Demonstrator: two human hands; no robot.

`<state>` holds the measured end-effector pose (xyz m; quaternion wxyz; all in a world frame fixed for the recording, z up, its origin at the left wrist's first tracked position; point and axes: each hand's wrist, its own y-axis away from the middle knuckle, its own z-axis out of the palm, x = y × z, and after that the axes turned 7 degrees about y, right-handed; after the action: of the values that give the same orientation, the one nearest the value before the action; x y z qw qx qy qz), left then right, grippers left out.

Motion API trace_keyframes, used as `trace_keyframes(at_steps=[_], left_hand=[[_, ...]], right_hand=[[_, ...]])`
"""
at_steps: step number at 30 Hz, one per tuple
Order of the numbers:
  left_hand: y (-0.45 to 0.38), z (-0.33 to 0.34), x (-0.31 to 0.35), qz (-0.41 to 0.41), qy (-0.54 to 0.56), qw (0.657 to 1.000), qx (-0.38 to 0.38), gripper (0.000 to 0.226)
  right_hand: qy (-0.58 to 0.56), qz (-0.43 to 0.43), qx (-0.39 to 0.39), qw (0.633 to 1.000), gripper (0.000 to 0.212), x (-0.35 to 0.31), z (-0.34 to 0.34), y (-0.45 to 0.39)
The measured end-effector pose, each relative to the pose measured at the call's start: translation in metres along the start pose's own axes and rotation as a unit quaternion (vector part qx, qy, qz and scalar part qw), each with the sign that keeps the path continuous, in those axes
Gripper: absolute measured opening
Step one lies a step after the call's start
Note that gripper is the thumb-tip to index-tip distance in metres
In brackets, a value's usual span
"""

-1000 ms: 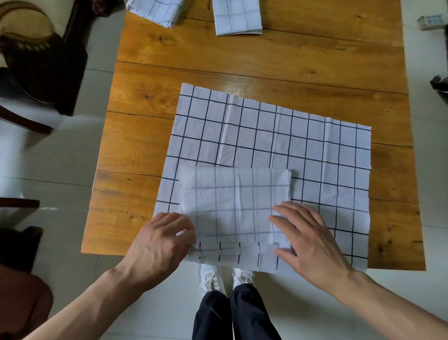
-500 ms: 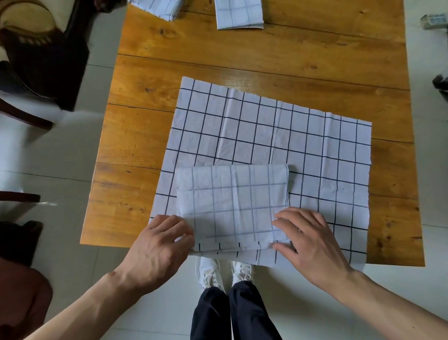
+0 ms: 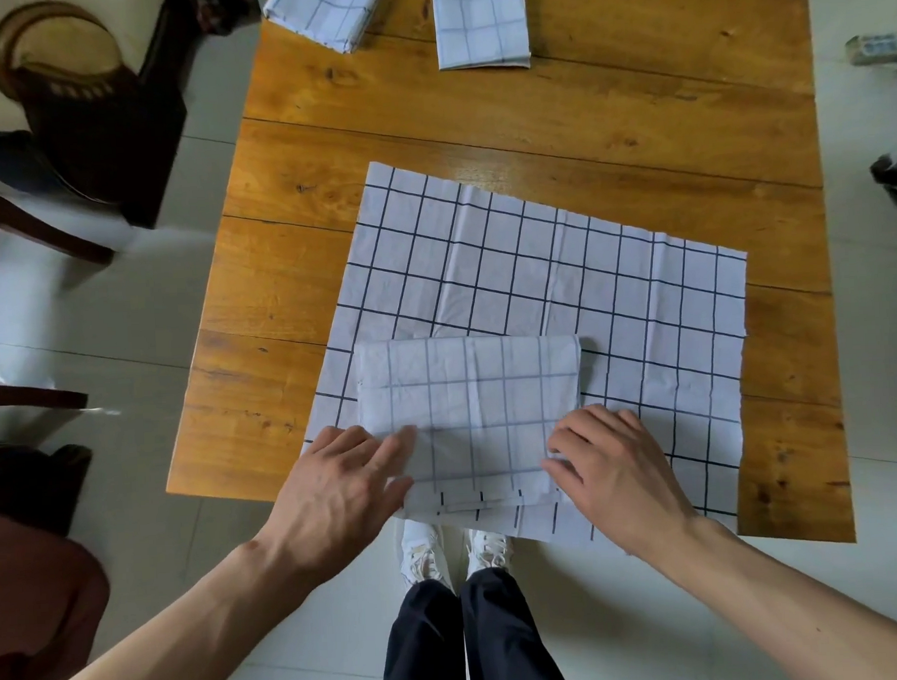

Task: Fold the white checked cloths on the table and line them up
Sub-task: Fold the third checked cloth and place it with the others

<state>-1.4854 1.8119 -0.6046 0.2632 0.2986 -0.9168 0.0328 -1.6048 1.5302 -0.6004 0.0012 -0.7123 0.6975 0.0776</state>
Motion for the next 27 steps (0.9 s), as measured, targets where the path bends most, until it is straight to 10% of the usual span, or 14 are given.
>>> trace_keyframes(at_steps=[3, 14, 27], left_hand=[[-0.014, 0.002, 0.001, -0.005, -0.037, 0.999, -0.013, 0.013], [-0.032, -0.009, 0.012, -0.053, -0.101, 0.99, -0.081, 0.051], [-0.073, 0.026, 0.035, -0.076, -0.104, 0.989, -0.078, 0.073]], right_hand=[[0.007, 0.018, -0.031, 0.999, 0.028, -0.008, -0.003, -0.02], [0.002, -0.092, -0.119, 0.989, 0.091, -0.037, -0.003, -0.076], [-0.038, -0.098, -0.193, 0.976, 0.091, -0.031, -0.005, -0.08]])
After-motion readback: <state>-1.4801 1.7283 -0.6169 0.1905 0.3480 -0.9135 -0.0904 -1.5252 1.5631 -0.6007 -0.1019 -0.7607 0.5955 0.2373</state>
